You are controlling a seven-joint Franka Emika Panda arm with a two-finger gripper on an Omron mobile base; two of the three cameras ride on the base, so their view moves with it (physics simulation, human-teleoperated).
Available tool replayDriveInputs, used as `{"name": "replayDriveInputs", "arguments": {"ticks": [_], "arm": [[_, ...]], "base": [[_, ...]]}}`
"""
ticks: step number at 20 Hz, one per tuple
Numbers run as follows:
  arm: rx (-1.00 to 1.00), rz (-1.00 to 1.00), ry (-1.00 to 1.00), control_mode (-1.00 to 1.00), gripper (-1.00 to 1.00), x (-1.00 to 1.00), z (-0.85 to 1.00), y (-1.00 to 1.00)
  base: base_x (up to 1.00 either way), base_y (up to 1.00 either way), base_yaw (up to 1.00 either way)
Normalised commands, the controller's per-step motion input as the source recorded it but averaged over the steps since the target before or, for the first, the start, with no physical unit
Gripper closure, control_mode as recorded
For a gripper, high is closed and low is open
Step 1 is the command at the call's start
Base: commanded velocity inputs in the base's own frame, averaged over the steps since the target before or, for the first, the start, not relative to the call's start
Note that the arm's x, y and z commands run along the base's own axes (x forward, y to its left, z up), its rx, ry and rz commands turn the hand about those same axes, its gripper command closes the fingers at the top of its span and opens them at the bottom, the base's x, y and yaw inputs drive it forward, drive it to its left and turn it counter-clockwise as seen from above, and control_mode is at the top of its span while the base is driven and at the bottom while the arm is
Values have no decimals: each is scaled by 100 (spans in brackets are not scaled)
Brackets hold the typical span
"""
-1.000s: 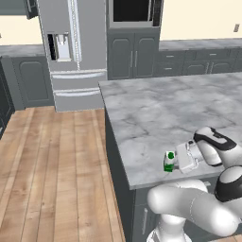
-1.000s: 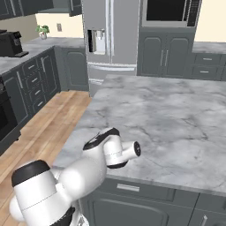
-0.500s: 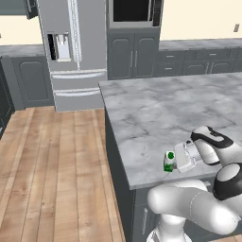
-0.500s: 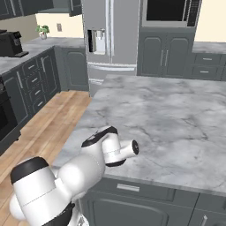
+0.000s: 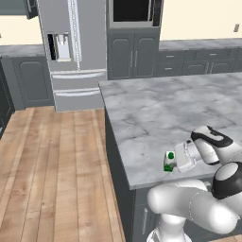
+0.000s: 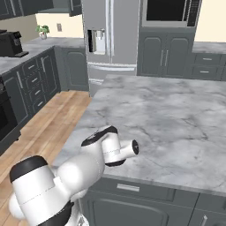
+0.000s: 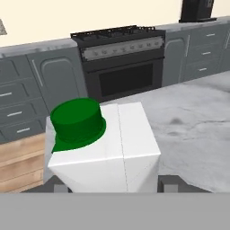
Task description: Pick the milk from the counter and place it in the open cabinet.
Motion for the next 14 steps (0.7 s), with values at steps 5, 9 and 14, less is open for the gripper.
{"name": "replayDriveInputs", "arguments": {"ticks": [5, 9, 14], "arm": [[0, -22, 2, -100, 100, 0, 47, -4], [0, -28, 8, -100, 100, 0, 79, 0], [-4, -17, 15, -100, 100, -16, 84, 2]], "base": [[0, 0, 0], [0, 0, 0], [0, 0, 0]]}}
